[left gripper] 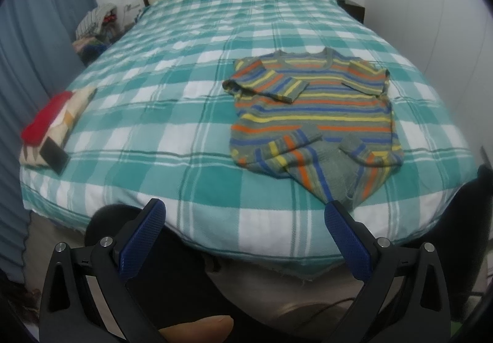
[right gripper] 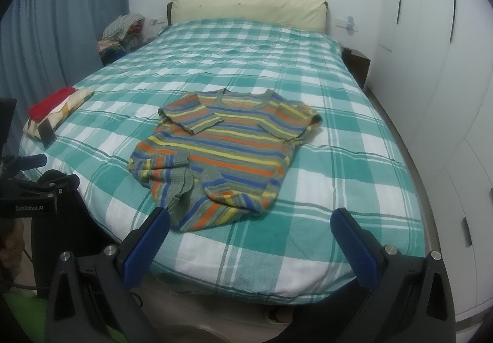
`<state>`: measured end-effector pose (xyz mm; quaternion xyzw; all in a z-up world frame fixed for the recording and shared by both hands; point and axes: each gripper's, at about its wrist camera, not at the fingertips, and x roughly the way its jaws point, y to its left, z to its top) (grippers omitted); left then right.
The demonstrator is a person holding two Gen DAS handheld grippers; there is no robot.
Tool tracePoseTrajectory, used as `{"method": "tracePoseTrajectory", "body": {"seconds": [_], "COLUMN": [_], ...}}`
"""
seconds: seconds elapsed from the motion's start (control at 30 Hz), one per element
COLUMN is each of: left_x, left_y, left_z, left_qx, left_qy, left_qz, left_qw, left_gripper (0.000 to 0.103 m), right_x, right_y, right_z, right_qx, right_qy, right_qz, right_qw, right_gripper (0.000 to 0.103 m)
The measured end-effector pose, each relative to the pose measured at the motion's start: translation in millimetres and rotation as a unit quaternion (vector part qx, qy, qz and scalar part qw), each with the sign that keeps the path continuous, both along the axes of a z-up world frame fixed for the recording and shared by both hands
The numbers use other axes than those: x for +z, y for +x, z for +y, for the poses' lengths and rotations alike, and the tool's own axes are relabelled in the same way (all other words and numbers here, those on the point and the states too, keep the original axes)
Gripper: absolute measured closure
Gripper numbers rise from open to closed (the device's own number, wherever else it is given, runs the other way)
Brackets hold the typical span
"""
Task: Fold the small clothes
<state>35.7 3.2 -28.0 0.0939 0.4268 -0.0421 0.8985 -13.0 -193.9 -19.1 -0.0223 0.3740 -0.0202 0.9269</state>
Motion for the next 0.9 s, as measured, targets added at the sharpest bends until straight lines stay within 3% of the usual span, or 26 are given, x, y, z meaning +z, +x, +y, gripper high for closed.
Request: {"method": "tracePoseTrajectory", "body": {"seconds": [0.1, 0.23, 0.47, 0.7, 0.8, 0.9], "left_x": [3, 8, 20, 22, 24, 23], "left_y": [3, 9, 12, 13, 17, 25], "left_z": [1, 6, 12, 14, 18, 21], "left_qx": [-0.006, -0.010, -0.008, -0.012, -0.007, 0.002], "left_qy": [0.012, 0.002, -0.008, -0.058, -0.100, -0.097], "left_qz": [-0.012, 0.001, -0.020, -0.008, -0.006, -0.002], "left_qw": [0.9998, 0.9999, 0.9997, 0.9982, 0.9949, 0.9952], "left_gripper": [0.000, 0.000, 0.000, 0.000, 0.000, 0.000], "right_x": [2, 6, 11, 12, 21, 19], "right_y": [3, 9, 11, 8, 5, 4], "right_z": [2, 1, 3, -3, -2, 0], "right_qx": [0.003, 0.009, 0.015, 0.000, -0.002, 0.010], "right_qy": [-0.003, 0.001, -0.002, -0.002, 0.002, 0.012], "right_qz": [0.000, 0.005, -0.002, -0.001, -0.016, -0.027], "right_qw": [1.000, 1.000, 1.000, 1.000, 1.000, 1.000], "right_gripper": [0.000, 0.000, 0.000, 0.000, 0.000, 0.000]}}
